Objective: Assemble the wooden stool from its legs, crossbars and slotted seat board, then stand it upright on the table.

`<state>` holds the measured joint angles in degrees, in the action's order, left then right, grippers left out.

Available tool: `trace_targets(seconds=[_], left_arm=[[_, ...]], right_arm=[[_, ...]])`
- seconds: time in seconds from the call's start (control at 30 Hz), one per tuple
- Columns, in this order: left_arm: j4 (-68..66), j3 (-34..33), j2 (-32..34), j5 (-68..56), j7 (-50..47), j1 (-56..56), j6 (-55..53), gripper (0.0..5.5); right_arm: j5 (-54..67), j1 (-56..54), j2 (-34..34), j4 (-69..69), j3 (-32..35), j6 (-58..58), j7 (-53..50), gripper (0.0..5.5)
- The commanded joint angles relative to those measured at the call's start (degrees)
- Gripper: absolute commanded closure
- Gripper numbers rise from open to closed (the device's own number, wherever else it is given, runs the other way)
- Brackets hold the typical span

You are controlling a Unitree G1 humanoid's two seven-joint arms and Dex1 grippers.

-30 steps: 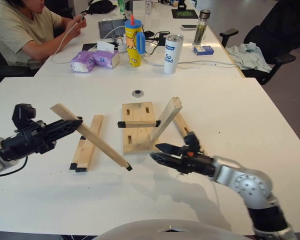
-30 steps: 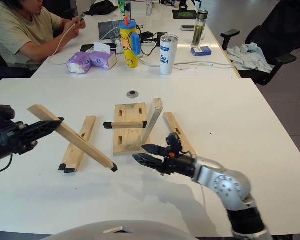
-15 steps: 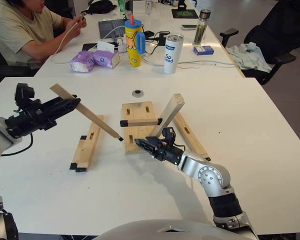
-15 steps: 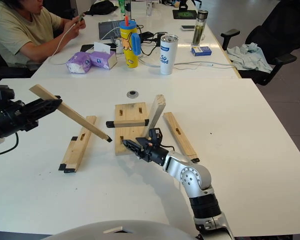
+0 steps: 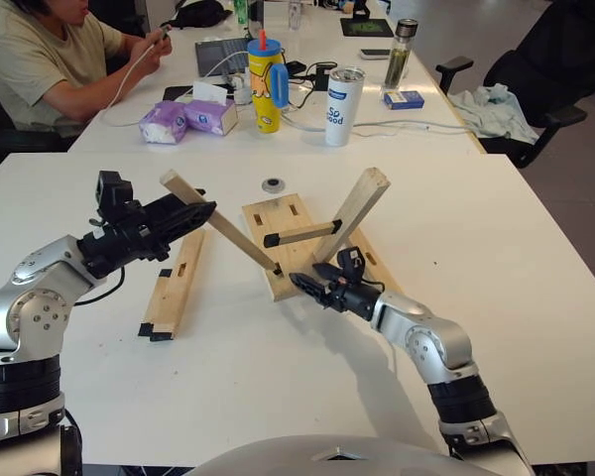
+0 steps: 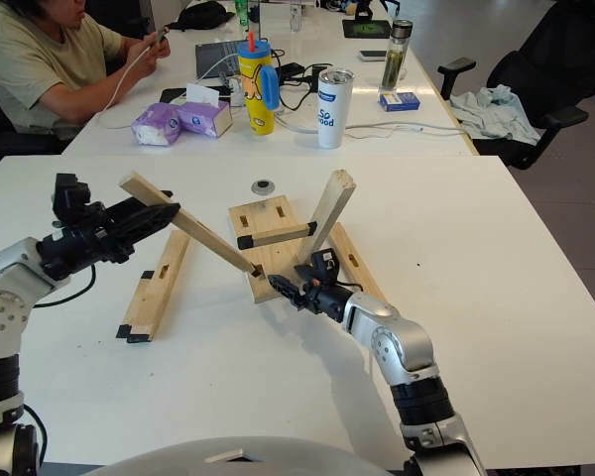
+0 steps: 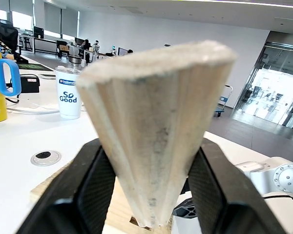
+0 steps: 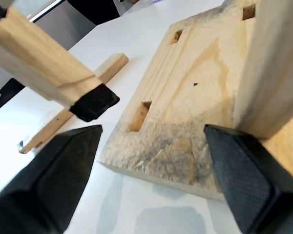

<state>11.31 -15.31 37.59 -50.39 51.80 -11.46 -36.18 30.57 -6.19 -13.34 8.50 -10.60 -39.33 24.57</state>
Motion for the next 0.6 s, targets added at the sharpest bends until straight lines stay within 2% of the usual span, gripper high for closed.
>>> trace_targets(seconds=[0.03, 0.3, 0.43, 0.6], left_arm=[[0.06, 3.04, -0.08, 3.41, 1.09, -0.85, 1.64, 3.43], [-5.4, 6.03, 0.49, 8.58, 4.46, -1.84, 5.07, 3.43], [-5.51, 5.54, 3.31, 9.2, 6.52, -3.42, 4.29, 3.43], [-3.86, 8.82, 7.68, 13.23, 8.83, -5.47, 3.57, 3.43]], right_arm=[[-1.57, 2.42, -0.75, -0.3, -1.46, -1.29, 1.13, 1.63], [-3.07, 1.81, -0.18, -1.61, -3.46, -1.28, 2.47, 1.63], [-4.87, 1.95, -0.88, -2.09, -4.9, -1.88, 3.07, 1.63], [-5.96, 2.52, -1.11, -1.91, -5.58, -2.92, 2.8, 1.63]])
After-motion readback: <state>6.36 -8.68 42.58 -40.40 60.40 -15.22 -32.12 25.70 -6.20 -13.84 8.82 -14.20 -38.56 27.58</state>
